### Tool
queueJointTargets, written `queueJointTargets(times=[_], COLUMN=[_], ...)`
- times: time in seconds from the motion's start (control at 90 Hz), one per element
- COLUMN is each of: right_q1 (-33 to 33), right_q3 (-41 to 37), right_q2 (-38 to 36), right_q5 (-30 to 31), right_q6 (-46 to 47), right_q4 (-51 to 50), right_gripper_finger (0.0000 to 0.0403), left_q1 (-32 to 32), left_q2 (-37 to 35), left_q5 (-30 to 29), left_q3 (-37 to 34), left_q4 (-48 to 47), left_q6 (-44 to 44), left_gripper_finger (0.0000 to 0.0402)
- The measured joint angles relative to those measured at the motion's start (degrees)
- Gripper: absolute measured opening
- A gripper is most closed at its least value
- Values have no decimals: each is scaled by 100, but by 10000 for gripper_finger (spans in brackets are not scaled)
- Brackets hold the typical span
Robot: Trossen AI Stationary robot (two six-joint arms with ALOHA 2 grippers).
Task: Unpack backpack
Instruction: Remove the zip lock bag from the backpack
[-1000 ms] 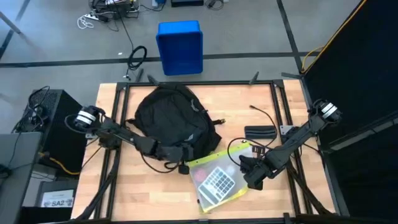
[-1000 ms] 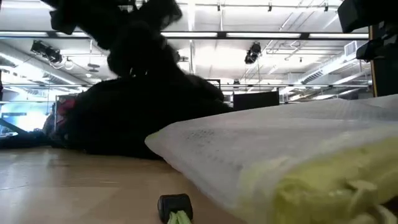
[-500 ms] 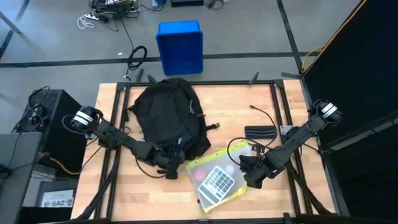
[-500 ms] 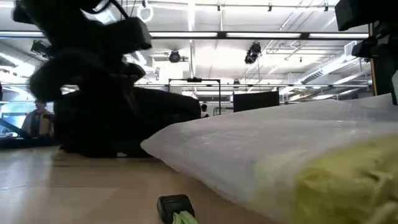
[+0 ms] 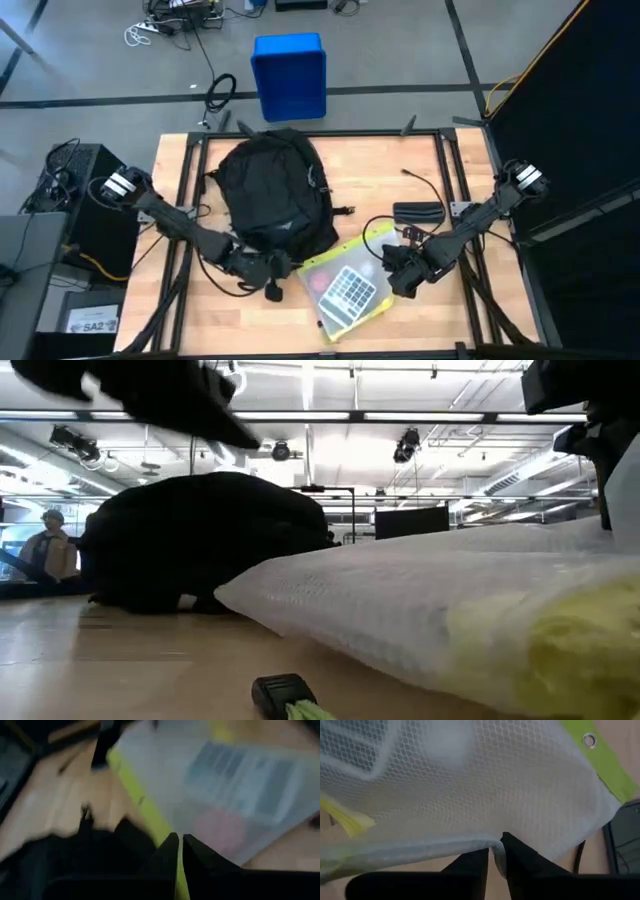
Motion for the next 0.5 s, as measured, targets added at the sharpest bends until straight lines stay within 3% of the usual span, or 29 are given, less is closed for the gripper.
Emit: queueJointTargets(times=[0.167, 0.5], right_q1=[-20, -25], right_q3=[0, 0], right_q2=[0, 0], right_q5=[7, 13], right_q6=[0, -4], right_q4=[1, 4], right_gripper_finger=[38, 37], left_q1=[-25, -132], left_q2=[265, 1436], left_q5=[1073, 1147], left_q3=[3, 81], left_q4=[278, 401], left_q6=[315, 273], left_gripper_finger=[2, 2])
